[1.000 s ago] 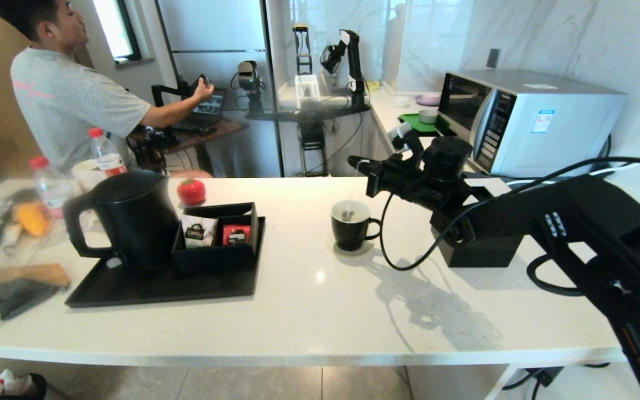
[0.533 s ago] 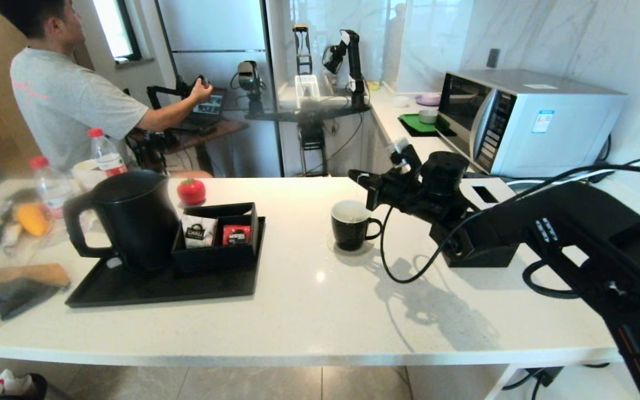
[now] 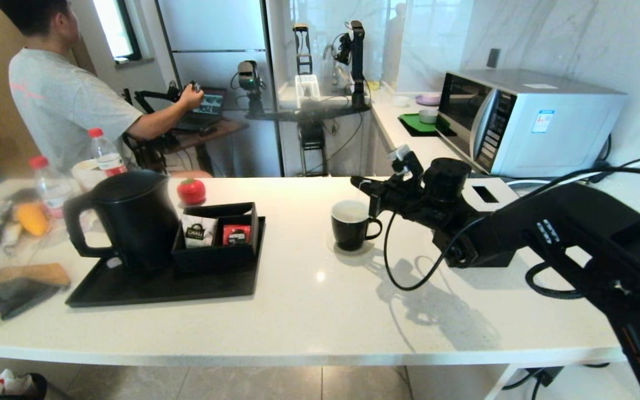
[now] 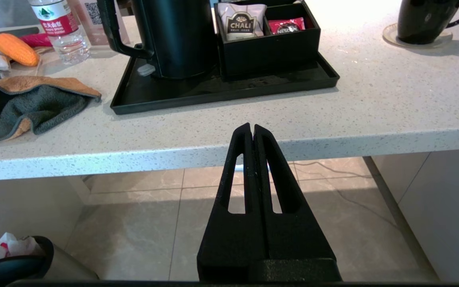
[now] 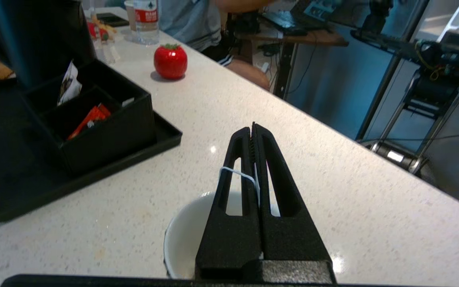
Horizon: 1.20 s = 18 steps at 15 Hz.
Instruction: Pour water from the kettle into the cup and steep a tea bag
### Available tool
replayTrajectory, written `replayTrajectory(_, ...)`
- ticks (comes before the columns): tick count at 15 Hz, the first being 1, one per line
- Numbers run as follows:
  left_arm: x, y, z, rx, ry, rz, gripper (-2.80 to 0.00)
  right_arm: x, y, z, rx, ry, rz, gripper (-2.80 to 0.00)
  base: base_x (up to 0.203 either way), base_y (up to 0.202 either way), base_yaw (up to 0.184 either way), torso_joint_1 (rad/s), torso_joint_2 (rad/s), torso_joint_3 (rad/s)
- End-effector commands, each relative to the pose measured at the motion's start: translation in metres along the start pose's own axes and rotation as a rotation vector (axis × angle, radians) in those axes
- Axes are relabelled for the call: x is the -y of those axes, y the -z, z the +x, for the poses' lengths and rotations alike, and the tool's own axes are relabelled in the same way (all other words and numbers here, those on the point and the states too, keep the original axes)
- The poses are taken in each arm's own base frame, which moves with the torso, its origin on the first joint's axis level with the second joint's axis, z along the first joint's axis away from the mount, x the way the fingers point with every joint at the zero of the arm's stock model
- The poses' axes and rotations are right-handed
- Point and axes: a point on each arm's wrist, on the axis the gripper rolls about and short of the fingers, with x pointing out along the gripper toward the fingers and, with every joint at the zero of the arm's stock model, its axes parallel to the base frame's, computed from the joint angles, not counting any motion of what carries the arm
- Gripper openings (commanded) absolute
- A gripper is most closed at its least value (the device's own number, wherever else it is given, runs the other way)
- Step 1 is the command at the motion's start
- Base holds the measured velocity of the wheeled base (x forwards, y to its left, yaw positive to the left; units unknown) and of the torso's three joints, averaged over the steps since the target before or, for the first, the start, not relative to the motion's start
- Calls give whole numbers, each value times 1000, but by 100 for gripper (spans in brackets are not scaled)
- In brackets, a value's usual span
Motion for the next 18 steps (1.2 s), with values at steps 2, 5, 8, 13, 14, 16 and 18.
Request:
replayTrajectory(2,0,0,0,1,0,0,-280,8,-42,3,81,8,-47,-280,0,0,0,0,0,0)
replayTrajectory(5,0,0,0,1,0,0,-280,15,-70,9,118,13,-68,-280,0,0,0,0,0,0)
replayTrajectory(8,0,0,0,1,0,0,-280,15,-67,11,106,11,-63,-280,0,0,0,0,0,0)
replayTrajectory(13,0,0,0,1,-1,0,-280,8,-28,5,33,6,-26,-280,0,0,0,0,0,0)
replayTrajectory(14,0,0,0,1,-1,0,-280,5,-20,3,21,3,-18,-280,0,0,0,0,0,0)
replayTrajectory(16,0,0,0,1,-1,0,-280,0,-6,-2,-1,-2,-6,-280,0,0,0,0,0,0)
replayTrajectory(18,0,0,0,1,0,0,-280,-2,0,-5,-12,-3,1,-280,0,0,0,0,0,0)
